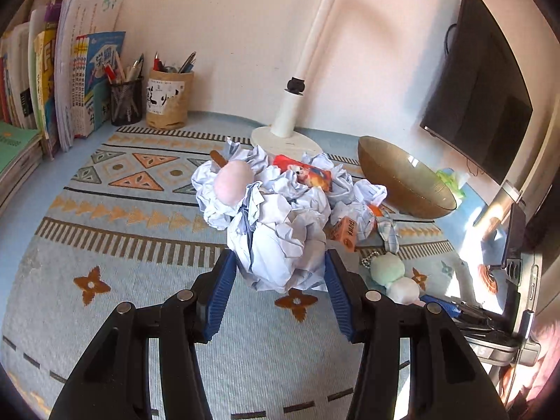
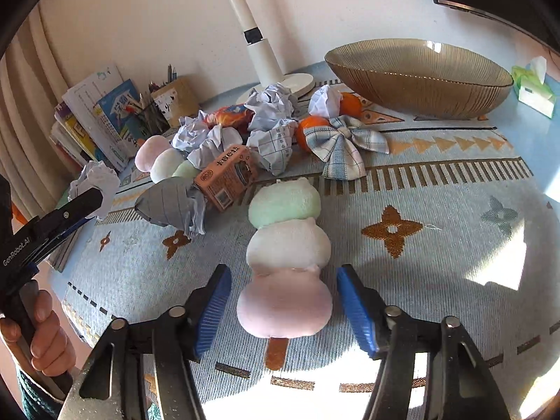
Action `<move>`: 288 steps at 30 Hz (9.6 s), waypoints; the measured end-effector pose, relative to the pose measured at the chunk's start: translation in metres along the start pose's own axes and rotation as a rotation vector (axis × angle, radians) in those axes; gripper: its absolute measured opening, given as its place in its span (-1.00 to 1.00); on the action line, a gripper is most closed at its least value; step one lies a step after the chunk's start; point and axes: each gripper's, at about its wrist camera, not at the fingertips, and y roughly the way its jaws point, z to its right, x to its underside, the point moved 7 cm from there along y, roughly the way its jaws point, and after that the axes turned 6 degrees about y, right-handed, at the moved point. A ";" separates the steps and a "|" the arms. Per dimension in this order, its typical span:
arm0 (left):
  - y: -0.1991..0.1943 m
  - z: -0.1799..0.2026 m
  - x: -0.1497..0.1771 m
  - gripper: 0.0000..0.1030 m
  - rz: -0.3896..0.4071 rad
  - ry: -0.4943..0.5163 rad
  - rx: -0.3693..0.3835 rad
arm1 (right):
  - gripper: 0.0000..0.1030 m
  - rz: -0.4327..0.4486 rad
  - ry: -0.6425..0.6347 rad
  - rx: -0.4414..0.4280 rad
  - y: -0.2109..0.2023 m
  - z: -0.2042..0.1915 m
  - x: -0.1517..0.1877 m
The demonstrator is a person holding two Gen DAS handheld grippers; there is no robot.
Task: Organize objects
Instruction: 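Grasp the paper ball with the left gripper while the right grasps the plush dango, then drop the paper ball and dango into the woven bowl with both grippers, then grasp the plush dango with the left gripper while the right grasps a paper ball, then carry both held items over the woven bowl and open both grippers, then move both grippers back toward the remaining paper balls and juice box, then grasp a paper ball with the left gripper while the right grasps the pink juice box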
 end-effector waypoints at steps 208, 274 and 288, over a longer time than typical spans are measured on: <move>0.137 0.158 -0.137 0.74 -0.012 0.132 0.094 | 0.38 0.375 0.305 -0.047 -0.064 0.130 -0.207; 0.107 -0.090 -0.032 -0.12 -0.113 -0.135 -0.134 | -0.46 -0.126 0.119 -0.365 0.051 -0.048 -0.053; 0.092 -0.084 -0.039 -0.12 -0.045 -0.059 -0.190 | 0.29 -0.070 -0.142 -0.218 0.030 -0.084 -0.033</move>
